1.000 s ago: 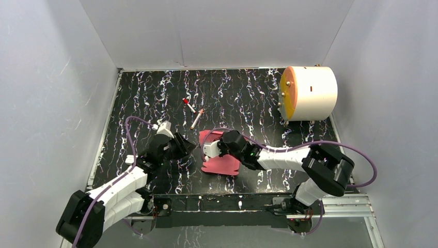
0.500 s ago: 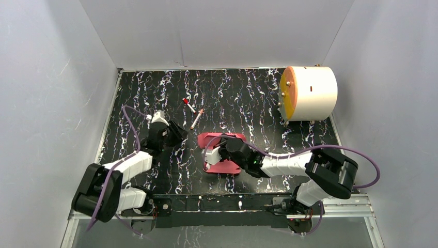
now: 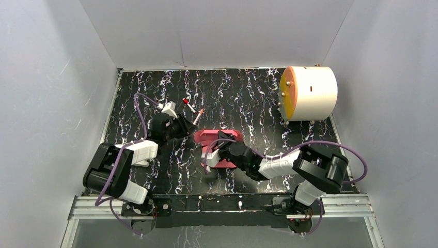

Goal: Fold the paper box

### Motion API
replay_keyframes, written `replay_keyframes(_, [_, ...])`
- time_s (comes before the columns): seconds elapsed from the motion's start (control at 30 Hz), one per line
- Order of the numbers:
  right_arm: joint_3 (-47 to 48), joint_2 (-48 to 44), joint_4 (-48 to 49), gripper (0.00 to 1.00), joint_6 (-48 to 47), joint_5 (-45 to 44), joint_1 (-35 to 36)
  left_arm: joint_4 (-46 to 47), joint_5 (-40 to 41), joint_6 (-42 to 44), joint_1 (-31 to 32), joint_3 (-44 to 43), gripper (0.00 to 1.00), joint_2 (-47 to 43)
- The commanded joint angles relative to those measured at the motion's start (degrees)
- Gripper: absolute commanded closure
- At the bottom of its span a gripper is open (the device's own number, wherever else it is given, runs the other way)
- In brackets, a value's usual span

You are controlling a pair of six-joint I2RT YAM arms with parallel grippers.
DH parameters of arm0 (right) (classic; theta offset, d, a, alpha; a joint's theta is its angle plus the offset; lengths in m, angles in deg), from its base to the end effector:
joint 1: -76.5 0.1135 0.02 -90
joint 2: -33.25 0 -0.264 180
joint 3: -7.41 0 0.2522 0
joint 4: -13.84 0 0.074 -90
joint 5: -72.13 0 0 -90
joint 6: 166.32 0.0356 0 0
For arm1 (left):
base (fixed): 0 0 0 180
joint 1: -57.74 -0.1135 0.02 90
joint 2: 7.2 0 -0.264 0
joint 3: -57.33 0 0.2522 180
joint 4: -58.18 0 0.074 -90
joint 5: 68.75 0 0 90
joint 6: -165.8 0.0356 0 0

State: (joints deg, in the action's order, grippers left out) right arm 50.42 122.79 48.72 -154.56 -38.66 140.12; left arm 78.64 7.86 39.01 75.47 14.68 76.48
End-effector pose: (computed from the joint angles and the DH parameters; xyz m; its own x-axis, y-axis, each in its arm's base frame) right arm 0.1430 0.2600 0.1728 0.6504 -0.7484 -0.1294 -0.2271 -0.0290 -0.9734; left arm 0.2669 -0.0940 0.1722 -0.5691 -0.4297 -0.7010 0.2022 0.7533 -0.6259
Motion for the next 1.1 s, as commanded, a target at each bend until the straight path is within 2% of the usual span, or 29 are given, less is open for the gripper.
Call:
replay_keyframes(0.0, [-0.65,0.90,7.85,1.00,-1.27,0.86,-0.10,4.62,-7.12,2.77,-0.16,-0.91,0.63,0.48])
replay_keyframes(0.27, [-1.31,2.08,7.90,1.00,-0.24,0.76,-0.25,5.96,-11.32,2.94,1.30,2.11,0.67,-0.50])
replay_keyframes(0.6, [-1.56,2.85,5.95,1.00,0.51,0.76,-0.33,5.99,-10.77,3.49,4.87,5.83,0.70,-3.33])
replay_keyframes(1.07, [-1.95,1.75,1.52,1.00,1.30,0.31,0.33,8.13,-6.73,9.53,7.80,7.44,0.70,-4.66])
